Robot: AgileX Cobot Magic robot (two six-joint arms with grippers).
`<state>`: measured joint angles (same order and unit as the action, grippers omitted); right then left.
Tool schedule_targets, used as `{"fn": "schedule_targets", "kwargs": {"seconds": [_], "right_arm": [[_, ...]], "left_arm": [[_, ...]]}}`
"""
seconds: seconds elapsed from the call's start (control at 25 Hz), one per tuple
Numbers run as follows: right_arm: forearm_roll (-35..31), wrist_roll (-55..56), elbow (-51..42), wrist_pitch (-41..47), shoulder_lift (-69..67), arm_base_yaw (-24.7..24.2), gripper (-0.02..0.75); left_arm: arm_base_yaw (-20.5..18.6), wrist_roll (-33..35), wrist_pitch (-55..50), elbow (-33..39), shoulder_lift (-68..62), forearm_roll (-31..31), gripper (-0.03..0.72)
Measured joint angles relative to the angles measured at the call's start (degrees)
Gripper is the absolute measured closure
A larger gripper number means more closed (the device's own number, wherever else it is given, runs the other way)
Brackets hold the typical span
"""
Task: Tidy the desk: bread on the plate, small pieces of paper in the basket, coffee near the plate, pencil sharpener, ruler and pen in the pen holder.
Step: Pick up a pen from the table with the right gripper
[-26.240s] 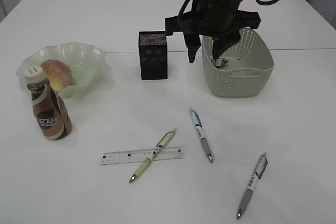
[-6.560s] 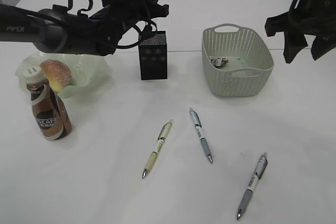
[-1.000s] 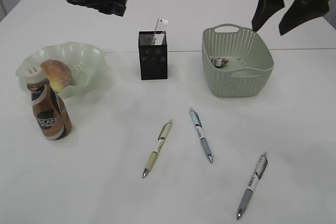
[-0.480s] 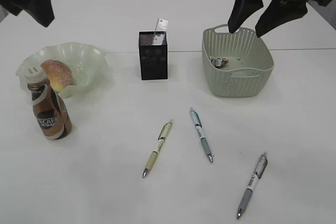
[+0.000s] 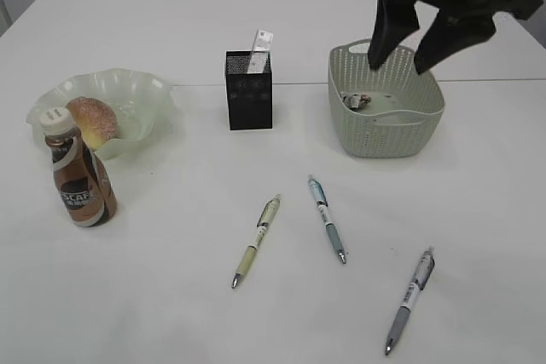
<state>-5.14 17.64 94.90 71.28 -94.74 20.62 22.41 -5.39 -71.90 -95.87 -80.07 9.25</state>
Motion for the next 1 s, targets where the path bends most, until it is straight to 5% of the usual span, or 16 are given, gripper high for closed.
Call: {"fn": "schedule_targets", "kwargs": {"seconds": [0.24, 0.48, 1.0], "right_arm": [[6.0, 6.0, -11.2, -0.1, 0.1, 0.0, 0.372], [5.1, 13.9, -22.9, -0.5, 0.1, 0.0, 0.372], [2.9, 32.1, -24.9, -1.2, -0.1, 0.0, 0.372]], "left_arm": [[0.0, -0.8, -0.3, 0.0, 6.5, -2.5, 0.239], [0.0, -1.0, -0.4, 0.0, 8.8, -3.4, 0.240], [0.0, -1.0, -0.4, 0.0, 8.9, -3.4, 0.282]]}}
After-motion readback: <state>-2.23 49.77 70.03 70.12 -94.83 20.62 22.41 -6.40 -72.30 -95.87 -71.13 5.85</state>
